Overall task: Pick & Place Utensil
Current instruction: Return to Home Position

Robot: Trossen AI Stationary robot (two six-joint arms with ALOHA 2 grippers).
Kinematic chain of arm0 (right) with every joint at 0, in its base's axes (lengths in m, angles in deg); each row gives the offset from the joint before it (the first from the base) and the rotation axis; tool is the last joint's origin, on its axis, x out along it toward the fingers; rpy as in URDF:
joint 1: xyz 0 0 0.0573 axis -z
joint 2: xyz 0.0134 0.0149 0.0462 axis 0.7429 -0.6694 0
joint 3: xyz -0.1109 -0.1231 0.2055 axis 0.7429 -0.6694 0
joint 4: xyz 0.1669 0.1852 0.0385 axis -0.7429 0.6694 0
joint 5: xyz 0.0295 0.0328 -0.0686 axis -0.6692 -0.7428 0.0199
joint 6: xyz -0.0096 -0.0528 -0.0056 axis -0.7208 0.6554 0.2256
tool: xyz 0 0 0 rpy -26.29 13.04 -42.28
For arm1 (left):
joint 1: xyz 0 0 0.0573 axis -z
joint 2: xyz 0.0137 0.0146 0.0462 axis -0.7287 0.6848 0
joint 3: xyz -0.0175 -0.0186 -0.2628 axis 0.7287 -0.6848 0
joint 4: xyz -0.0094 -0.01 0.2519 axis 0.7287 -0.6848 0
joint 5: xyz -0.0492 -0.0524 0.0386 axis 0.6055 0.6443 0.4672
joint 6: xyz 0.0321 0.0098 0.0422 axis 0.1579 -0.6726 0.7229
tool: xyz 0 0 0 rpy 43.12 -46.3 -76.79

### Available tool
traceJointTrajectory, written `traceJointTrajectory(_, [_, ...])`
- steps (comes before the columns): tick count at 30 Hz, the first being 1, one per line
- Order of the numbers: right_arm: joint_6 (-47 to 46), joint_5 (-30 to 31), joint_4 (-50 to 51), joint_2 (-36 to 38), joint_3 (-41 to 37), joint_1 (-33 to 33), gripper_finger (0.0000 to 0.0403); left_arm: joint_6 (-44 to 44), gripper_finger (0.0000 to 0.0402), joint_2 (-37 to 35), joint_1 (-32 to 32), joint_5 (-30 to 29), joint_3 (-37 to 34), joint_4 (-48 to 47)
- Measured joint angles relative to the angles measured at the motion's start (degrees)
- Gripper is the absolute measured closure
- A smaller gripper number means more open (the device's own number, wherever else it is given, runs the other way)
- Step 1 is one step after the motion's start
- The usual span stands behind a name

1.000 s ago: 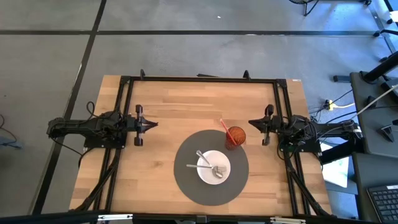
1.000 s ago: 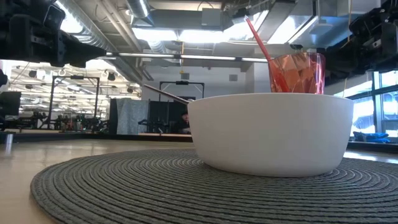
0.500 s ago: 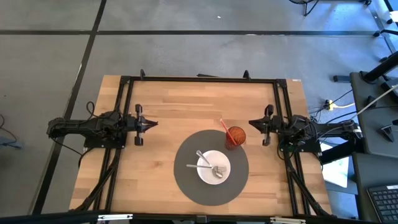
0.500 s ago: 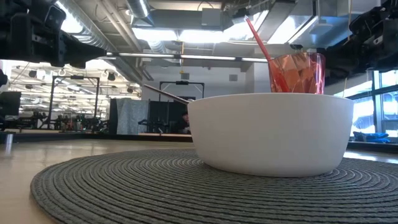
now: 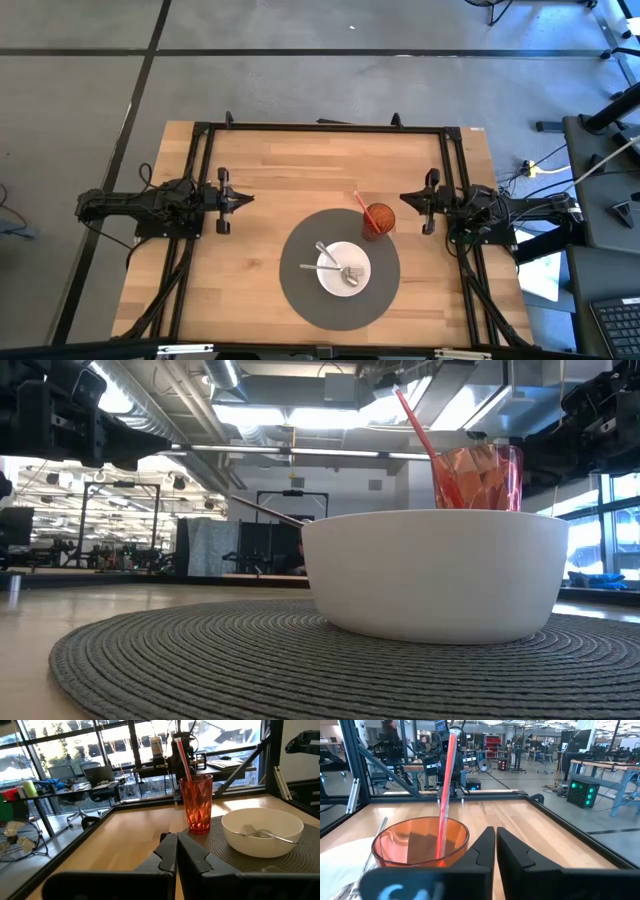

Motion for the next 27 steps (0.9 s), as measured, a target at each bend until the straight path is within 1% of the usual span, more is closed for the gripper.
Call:
traceJointTrajectory(7, [-0.1,0.0,0.0,0.0,0.0,0.0,0.0366,0.0,0.0396,0.0,0.0,0.0,0.0,0.0])
traceJointTrajectory(27, [0.0,0.0,0.0,0.0,0.0,0.0,0.0367,0.0,0.0399,0.0,0.0,0.0,0.0,0.0])
